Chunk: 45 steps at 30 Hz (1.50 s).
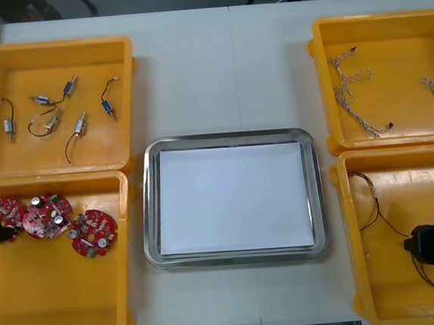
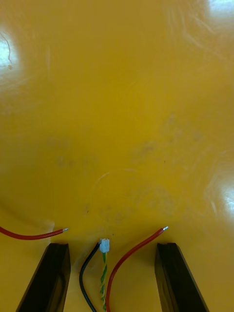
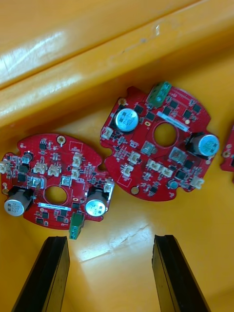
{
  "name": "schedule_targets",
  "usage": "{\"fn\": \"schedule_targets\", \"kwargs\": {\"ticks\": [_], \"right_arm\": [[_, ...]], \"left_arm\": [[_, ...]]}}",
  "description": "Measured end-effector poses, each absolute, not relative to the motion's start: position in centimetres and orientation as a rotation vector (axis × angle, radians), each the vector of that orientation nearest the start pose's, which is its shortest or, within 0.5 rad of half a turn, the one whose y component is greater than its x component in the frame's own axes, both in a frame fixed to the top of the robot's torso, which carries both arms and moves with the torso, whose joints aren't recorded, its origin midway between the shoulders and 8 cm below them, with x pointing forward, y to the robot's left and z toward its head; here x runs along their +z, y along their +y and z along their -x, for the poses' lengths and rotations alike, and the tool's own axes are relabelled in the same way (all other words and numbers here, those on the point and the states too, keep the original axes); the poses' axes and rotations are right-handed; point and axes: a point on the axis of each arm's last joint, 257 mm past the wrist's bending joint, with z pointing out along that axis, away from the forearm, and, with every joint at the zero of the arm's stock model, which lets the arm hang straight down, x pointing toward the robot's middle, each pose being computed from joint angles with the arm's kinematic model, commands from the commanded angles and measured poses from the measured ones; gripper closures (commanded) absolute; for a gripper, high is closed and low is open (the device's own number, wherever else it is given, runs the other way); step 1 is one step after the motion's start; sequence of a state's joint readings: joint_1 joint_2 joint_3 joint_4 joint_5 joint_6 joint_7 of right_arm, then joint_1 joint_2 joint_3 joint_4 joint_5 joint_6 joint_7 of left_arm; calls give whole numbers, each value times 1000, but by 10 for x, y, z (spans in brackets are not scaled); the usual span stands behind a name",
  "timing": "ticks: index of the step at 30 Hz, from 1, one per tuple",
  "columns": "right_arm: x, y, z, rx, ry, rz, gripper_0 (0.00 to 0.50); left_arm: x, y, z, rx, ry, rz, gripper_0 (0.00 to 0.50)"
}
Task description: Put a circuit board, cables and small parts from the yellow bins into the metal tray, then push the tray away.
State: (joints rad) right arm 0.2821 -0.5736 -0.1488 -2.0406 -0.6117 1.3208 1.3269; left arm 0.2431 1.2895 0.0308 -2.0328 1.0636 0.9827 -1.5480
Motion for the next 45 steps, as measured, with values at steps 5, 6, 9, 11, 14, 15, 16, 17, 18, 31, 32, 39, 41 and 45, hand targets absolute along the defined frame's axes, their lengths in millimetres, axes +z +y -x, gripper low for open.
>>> {"fn": "schedule_targets", "kwargs": {"ticks": [5, 6, 9, 11, 14, 15, 16, 17, 18, 31, 32, 39, 41, 45], "right_arm": [[-351, -376, -326, 82, 2670, -268, 0], [-350, -376, -326, 82, 2669, -268, 0], [-350, -376, -327, 82, 2669, -268, 311], [-350, -376, -327, 82, 2670, -269, 459], [-351, -377, -327, 82, 2670, -269, 500], [-351, -377, -327, 82, 2670, -270, 500], [-351, -377, -327, 82, 2671, -270, 500], [-351, -377, -327, 82, 2671, -270, 500], [-351, -377, -327, 81, 2671, -270, 500], [-347, -374, -325, 79, 2681, -257, 500], [-346, -372, -322, 77, 2696, -249, 500], [-316, -368, -317, 40, 2738, -204, 500], [-308, -370, -322, 35, 2726, -204, 500], [-295, -371, -335, 40, 2694, -223, 500]], "left_arm": [[-257, 426, -371, 119, 2563, -500, 0], [-260, 426, -371, 121, 2565, -503, 0], [-268, 427, -371, 125, 2572, -511, 0], [-271, 427, -372, 123, 2575, -511, 0], [-274, 426, -376, 122, 2573, -516, 0], [-274, 425, -377, 121, 2570, -519, 0], [-275, 424, -378, 120, 2568, -521, 0], [-275, 423, -379, 119, 2566, -522, 0], [-274, 423, -380, 120, 2565, -523, 0], [-273, 424, -390, 136, 2553, -533, 0], [-274, 424, -391, 136, 2552, -533, 0], [-278, 424, -399, 141, 2538, -543, 0], [-278, 425, -400, 144, 2538, -542, 0], [-278, 427, -400, 149, 2539, -538, 0]]}}
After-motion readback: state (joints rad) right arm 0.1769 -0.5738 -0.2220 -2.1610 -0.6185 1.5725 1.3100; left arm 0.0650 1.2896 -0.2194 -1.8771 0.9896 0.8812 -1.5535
